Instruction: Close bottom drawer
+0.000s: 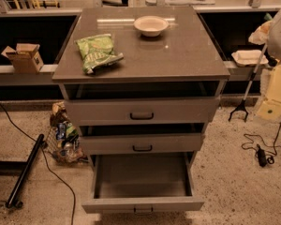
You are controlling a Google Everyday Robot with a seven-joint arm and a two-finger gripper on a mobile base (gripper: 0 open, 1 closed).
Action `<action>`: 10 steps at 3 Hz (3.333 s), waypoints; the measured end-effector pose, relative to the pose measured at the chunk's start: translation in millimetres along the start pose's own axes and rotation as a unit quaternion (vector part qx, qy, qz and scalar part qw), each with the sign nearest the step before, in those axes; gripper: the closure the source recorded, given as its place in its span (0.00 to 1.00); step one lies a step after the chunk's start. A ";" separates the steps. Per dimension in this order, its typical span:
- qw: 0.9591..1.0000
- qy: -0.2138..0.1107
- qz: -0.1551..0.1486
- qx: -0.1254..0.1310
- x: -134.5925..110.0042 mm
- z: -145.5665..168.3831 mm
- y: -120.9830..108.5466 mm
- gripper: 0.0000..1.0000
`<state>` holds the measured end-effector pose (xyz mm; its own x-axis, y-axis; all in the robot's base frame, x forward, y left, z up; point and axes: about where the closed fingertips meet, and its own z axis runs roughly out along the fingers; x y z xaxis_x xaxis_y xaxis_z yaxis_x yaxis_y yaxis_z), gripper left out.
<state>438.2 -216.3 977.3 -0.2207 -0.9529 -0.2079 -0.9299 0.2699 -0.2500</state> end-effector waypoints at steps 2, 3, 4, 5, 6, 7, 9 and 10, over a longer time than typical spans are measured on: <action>0.999 -0.024 -0.009 -0.019 -6.1 30.1 7.7 0.00; 0.997 -0.056 -0.023 -0.049 -21.6 82.9 24.9 0.00; 0.992 -0.099 -0.018 -0.077 -39.6 140.1 39.1 0.00; 0.992 -0.098 -0.018 -0.077 -39.6 139.9 39.2 0.00; 0.990 -0.091 -0.027 -0.104 -36.4 183.4 56.9 0.00; 0.983 -0.101 -0.034 -0.148 -33.4 258.8 88.0 0.00; 0.964 -0.161 -0.014 -0.212 -45.9 393.2 139.7 0.00; 0.964 -0.161 -0.014 -0.212 -45.9 393.2 139.7 0.00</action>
Offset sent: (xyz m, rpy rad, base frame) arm 0.0073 0.0221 -0.0638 0.0981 0.0607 0.0759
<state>434.2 -80.6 580.1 -0.1552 -0.8480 -0.5068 -0.9858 0.0993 0.1357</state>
